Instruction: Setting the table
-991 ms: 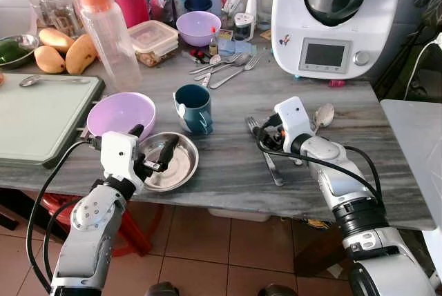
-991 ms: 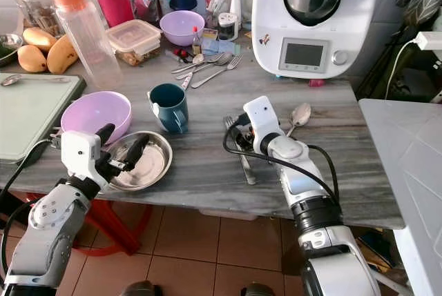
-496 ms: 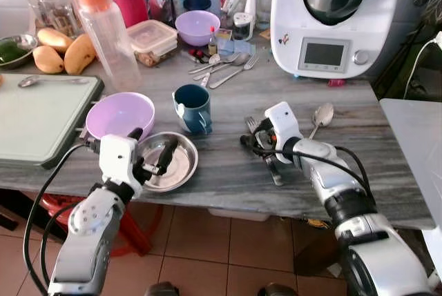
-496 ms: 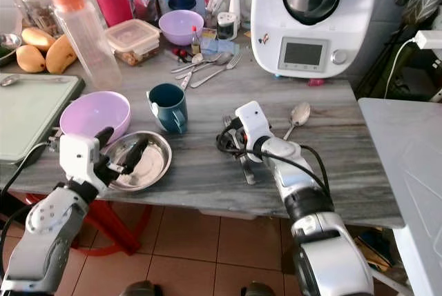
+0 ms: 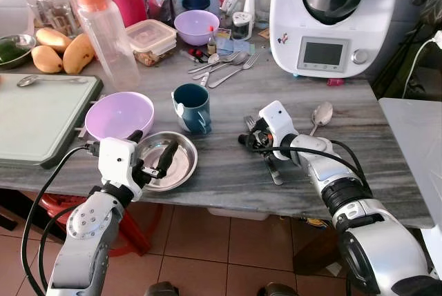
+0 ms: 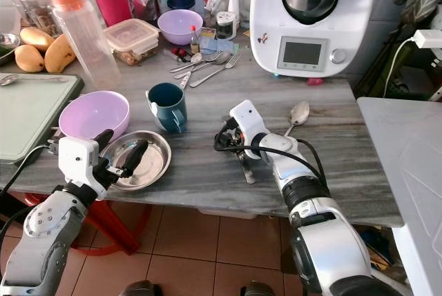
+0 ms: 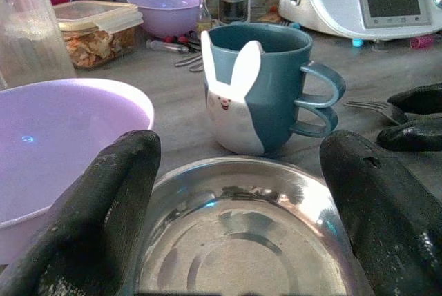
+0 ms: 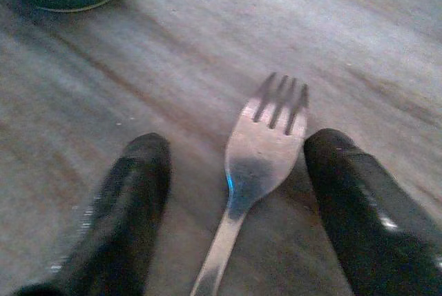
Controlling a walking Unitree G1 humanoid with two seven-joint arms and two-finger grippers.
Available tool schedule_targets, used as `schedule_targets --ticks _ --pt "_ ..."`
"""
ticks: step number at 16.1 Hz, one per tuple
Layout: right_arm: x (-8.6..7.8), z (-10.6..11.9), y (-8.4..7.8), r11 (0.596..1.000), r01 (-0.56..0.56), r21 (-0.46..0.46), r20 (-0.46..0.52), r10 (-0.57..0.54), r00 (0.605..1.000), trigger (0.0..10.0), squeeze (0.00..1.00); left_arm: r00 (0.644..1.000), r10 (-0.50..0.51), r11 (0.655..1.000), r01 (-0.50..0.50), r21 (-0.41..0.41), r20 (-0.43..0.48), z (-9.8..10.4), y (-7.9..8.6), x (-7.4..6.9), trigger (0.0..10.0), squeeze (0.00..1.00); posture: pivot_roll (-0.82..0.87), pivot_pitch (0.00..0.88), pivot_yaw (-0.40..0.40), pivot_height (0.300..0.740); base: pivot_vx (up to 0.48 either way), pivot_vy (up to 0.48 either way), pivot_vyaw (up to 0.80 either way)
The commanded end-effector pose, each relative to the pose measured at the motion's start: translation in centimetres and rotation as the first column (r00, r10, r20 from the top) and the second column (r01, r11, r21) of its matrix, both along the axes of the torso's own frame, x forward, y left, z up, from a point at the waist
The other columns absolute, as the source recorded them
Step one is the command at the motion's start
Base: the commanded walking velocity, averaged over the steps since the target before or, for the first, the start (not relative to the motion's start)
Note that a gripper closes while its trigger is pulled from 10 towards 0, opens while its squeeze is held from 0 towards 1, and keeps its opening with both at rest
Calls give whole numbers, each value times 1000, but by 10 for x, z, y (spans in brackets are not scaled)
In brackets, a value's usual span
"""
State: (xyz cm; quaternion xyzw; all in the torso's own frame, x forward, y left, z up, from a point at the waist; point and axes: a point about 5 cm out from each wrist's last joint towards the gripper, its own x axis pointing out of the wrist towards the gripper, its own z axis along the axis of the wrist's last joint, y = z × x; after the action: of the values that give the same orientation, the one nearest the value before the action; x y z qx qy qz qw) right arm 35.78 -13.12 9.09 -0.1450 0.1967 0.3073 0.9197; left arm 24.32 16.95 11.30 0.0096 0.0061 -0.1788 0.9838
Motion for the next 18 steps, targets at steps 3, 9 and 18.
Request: schedule_targets --ticks 3,9,18 --pt "-9 -22 -12 999 44 -19 -113 -46 993 0 0 1000 -6 1000 6 3 2 2 -2 -2 10000 0 44 69 29 740 0 0 0" --pt "-10 -28 -16 986 152 63 -186 -138 973 0 0 1000 -7 1000 7 5 3 3 -1 0 10000 0 47 66 33 740 0 0 0" --pt "-6 -20 -33 971 236 -28 -67 -238 969 0 0 1000 -14 1000 14 -2 7 2 -5 3 10000 0 32 53 34 740 0 0 0"
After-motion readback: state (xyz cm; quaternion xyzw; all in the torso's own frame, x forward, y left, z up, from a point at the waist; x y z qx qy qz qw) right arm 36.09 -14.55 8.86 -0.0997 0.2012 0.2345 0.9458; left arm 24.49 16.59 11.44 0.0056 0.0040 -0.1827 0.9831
